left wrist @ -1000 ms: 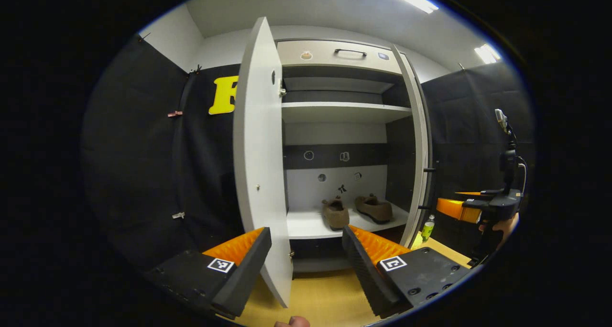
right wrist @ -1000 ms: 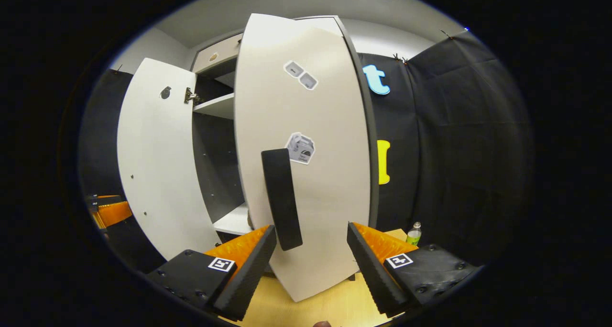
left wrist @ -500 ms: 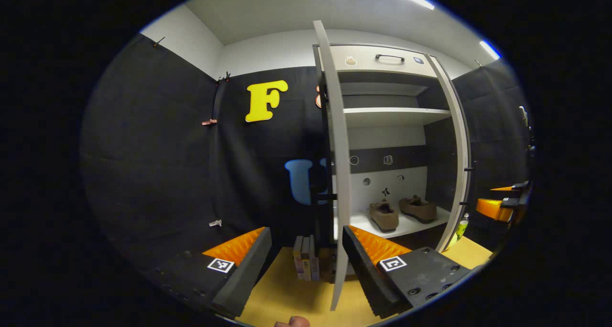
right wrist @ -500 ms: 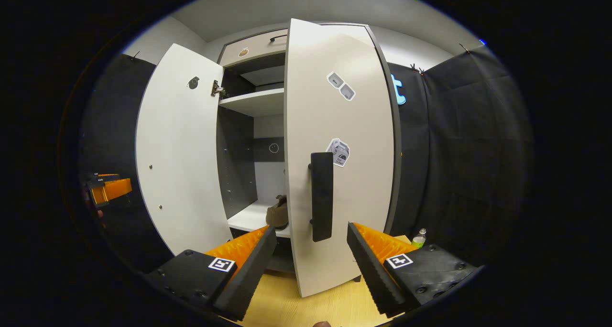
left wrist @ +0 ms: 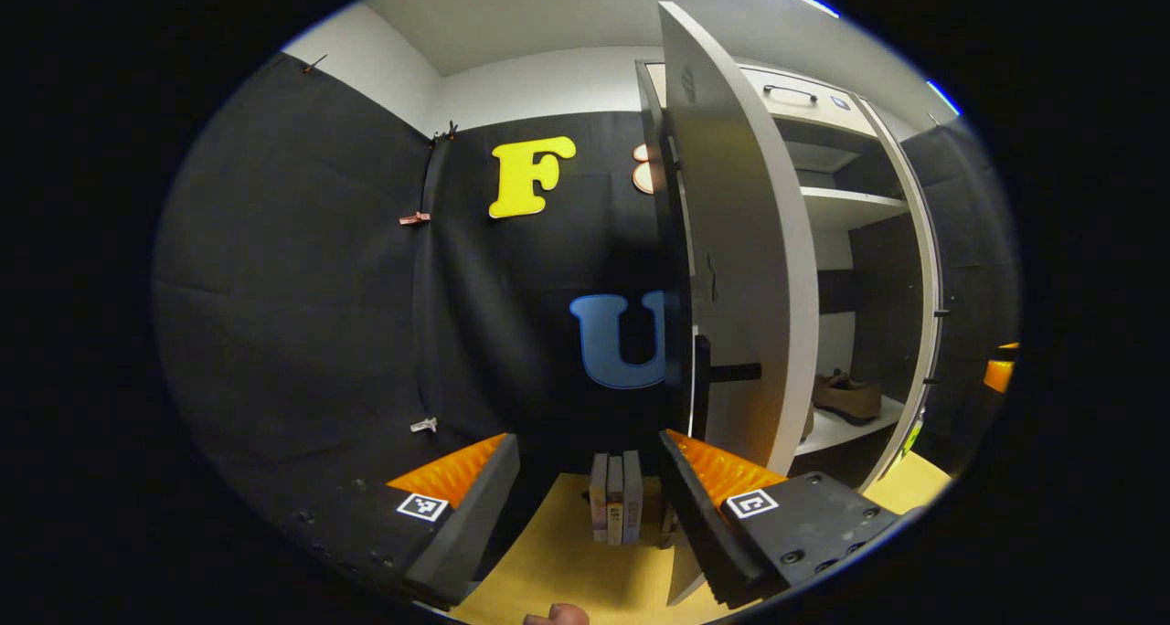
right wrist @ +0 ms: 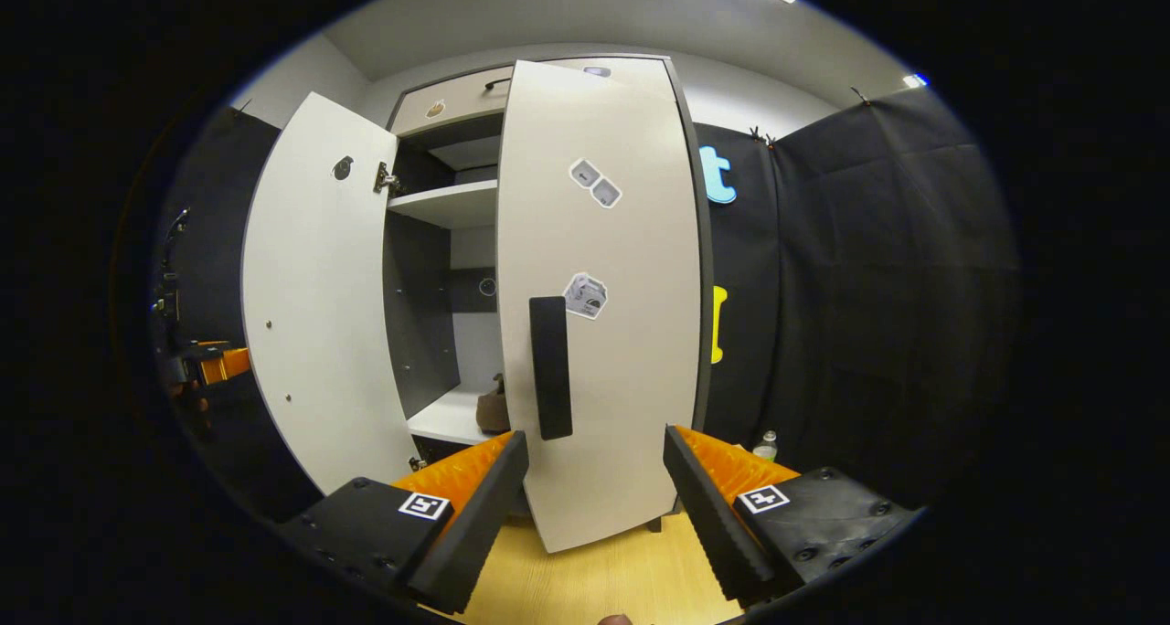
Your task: Grab one shoe with the right hand and put it into the shoe cabinet, grab the other shoe with the left hand and put it into the shoe cabinet; then close the right door with the right hand and the left door with the left hand.
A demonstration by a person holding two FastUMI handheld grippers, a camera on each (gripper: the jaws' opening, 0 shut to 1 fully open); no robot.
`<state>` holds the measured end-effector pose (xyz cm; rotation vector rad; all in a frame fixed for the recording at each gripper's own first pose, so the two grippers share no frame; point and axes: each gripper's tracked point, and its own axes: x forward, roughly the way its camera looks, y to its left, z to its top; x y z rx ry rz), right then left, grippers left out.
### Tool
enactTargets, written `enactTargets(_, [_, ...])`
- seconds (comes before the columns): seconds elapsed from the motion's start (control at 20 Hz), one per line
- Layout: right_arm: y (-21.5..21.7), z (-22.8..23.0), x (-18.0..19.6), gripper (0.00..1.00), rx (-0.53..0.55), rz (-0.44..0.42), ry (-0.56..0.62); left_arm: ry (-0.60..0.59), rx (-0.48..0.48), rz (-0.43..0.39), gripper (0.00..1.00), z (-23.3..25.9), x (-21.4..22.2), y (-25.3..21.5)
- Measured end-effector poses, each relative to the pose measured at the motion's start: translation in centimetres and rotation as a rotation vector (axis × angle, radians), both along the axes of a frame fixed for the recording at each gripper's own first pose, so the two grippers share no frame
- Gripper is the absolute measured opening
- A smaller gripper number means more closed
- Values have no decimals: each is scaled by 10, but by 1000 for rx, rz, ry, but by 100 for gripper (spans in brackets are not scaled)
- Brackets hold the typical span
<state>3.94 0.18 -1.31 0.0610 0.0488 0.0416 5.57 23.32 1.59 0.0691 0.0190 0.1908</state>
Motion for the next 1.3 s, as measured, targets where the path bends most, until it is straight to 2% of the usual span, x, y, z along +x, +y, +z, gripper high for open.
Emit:
enactTargets(0.15, [-13,0,-4,98,6,-16,3,-1,3,0,93,0,0,-2])
enactTargets(0.3, [-17,-1,-4,99,14,-12,14,12,-67,-34,92,-5,4,-9])
enactTargets(0.5, [-18,-1,-4,98,25,6,21,19,-35,9,89,-4,-4,-17])
enactTargets(0.6, [-18,-2,-6,98,26,15,28,15,-57,13,92,-3,-8,-24])
enactTargets(0.7, [-19,-2,-9,98,24,20,30,17,-75,-7,92,-5,-8,-37])
enactTargets(0.9, [-22,-2,-9,98,27,39,38,16,-38,-54,92,-2,-7,-74])
enactTargets(0.95, [-23,-2,-9,98,25,40,36,15,-41,-77,89,-2,-6,-87])
enactTargets(1.15, [-30,-2,-8,98,28,41,41,20,-44,-193,89,-5,3,-144])
enactTargets(1.2, [-32,0,-7,98,28,40,38,20,-35,-210,93,-6,2,-154])
enactTargets(1.3, [-30,3,-7,98,39,40,30,13,-17,-233,89,-4,0,-173])
